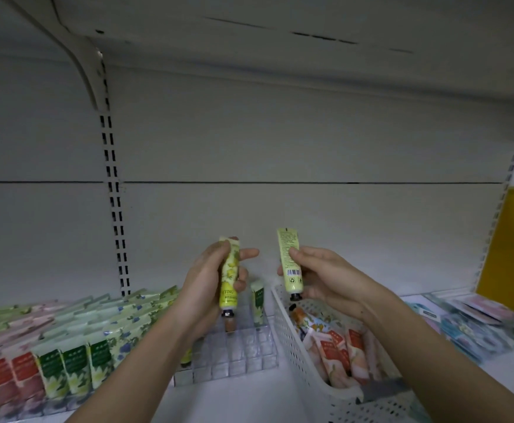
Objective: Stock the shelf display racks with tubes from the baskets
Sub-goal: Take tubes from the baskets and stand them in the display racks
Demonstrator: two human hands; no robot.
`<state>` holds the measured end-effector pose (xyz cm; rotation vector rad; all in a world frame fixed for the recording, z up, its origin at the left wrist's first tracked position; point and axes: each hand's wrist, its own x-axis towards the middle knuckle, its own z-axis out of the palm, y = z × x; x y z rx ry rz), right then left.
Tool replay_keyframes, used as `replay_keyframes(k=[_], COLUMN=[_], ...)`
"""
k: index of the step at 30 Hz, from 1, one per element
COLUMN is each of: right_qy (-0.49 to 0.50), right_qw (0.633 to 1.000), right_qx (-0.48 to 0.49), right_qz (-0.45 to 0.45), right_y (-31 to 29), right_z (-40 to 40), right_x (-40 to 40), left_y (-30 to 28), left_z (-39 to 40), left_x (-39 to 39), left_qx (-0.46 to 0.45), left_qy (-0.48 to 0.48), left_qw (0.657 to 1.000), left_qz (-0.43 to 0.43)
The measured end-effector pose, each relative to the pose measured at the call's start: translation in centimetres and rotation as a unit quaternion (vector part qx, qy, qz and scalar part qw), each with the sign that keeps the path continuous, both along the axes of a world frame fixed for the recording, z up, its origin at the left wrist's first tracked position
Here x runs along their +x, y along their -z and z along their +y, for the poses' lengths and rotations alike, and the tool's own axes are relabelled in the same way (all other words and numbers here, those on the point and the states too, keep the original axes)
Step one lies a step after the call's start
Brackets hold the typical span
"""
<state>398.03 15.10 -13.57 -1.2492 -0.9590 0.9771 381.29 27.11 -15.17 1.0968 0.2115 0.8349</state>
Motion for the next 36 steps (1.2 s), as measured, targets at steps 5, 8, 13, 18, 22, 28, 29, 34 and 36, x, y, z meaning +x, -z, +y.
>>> replay_keyframes(k=[5, 8, 13, 18, 22, 28, 29, 34, 36], right_qy=[-0.064, -0.035, -0.021, -0.053, -0.034, 0.039, 0.048, 0.076, 0.078], right_qw=[0.99, 0.992, 0.992, 0.99, 0.992, 0.989, 0.988, 0.982, 0.982], right_qx=[0.047, 0.056, 0.083, 0.092, 0.104, 0.139, 0.149, 0.169, 0.174], right_qz=[0.118, 0.103, 0.09, 0.097, 0.061, 0.0, -0.001, 0.031, 0.014], right_y=[-0.7, -0.7, -0.3, 0.2, 0.5, 3.0, 3.8, 6.5, 7.1], right_z=[0.6, 1.4, 2.9, 4.3, 5.2, 6.9, 7.2, 8.9, 9.5], right_x=[-2.8, -4.4, -6.2, -7.7, -8.8, -11.5, -12.1, -13.9, -13.6], left_y=[-0.2, -0.4, -0.9, -1.3, -1.3, 2.0, 2.9, 6.4, 7.7], left_z=[0.2, 1.0, 1.9, 1.6, 1.9, 1.2, 0.8, 0.0, 0.1], left_x=[-1.9, -3.4, -6.2, -8.5, -9.8, -12.3, -12.5, -12.1, -11.8], left_qx=[0.061, 0.073, 0.107, 0.165, 0.188, 0.243, 0.253, 0.306, 0.335], left_qy=[-0.057, -0.094, -0.166, -0.244, -0.262, -0.364, -0.385, -0.465, -0.483], left_qw=[0.996, 0.992, 0.977, 0.948, 0.938, 0.89, 0.88, 0.828, 0.806], left_qz=[0.021, 0.036, 0.076, 0.118, 0.123, 0.13, 0.119, 0.068, 0.063])
